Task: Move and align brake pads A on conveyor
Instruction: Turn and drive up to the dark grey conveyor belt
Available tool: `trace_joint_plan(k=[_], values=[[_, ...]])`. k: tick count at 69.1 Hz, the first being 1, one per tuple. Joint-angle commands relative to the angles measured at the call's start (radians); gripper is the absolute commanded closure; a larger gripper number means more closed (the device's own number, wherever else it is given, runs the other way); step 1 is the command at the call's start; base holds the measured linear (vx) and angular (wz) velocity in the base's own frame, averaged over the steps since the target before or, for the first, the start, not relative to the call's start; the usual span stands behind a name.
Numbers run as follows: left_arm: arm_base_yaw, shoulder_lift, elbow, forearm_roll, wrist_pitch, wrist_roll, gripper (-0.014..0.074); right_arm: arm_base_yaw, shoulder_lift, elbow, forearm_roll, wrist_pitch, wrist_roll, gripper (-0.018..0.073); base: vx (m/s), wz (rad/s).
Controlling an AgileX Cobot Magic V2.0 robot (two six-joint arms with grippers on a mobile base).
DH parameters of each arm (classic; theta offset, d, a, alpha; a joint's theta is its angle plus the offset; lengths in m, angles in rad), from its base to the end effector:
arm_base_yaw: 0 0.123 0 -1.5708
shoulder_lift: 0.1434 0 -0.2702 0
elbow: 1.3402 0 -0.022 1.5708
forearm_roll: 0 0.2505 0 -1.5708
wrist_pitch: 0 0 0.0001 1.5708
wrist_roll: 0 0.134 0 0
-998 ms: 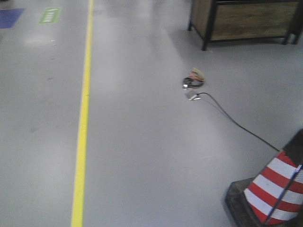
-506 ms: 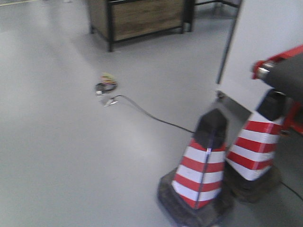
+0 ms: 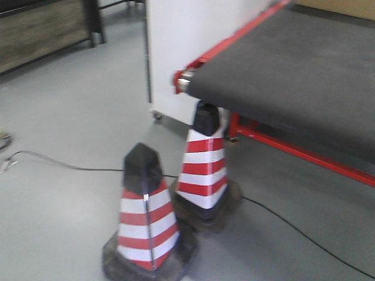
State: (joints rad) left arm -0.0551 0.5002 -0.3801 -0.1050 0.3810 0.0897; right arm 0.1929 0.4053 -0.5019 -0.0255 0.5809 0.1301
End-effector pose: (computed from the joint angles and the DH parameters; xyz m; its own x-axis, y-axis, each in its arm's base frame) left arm 0.1571 -0.0139 0.2452 -0.4005 0.0143 -0.9162 0.0876 0.9959 -0.0228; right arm 0.1331 0.0241 0.2794 -0.3966 0.0331 -0.9174 -0.1368 0.9861 0.0947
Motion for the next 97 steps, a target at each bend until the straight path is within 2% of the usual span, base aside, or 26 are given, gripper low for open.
trace_joint_plan(k=[1, 48, 97], values=[[-0.004, 0.006, -0.03, -0.011, -0.094, -0.002, 0.0603, -0.003, 0.006, -0.03, -0.008, -0.087, -0.005, 0.0566, 0.13, -0.81], [-0.004, 0.006, -0.03, -0.011, -0.094, -0.002, 0.0603, -0.003, 0.006, -0.03, -0.008, -0.086, -0.005, 0.0566, 0.1, -0.73], [-0.004, 0.006, -0.03, -0.011, -0.094, -0.002, 0.0603, -0.003, 0.006, -0.03, -0.008, -0.067, -0.005, 0.0566, 0.12, -0.2]])
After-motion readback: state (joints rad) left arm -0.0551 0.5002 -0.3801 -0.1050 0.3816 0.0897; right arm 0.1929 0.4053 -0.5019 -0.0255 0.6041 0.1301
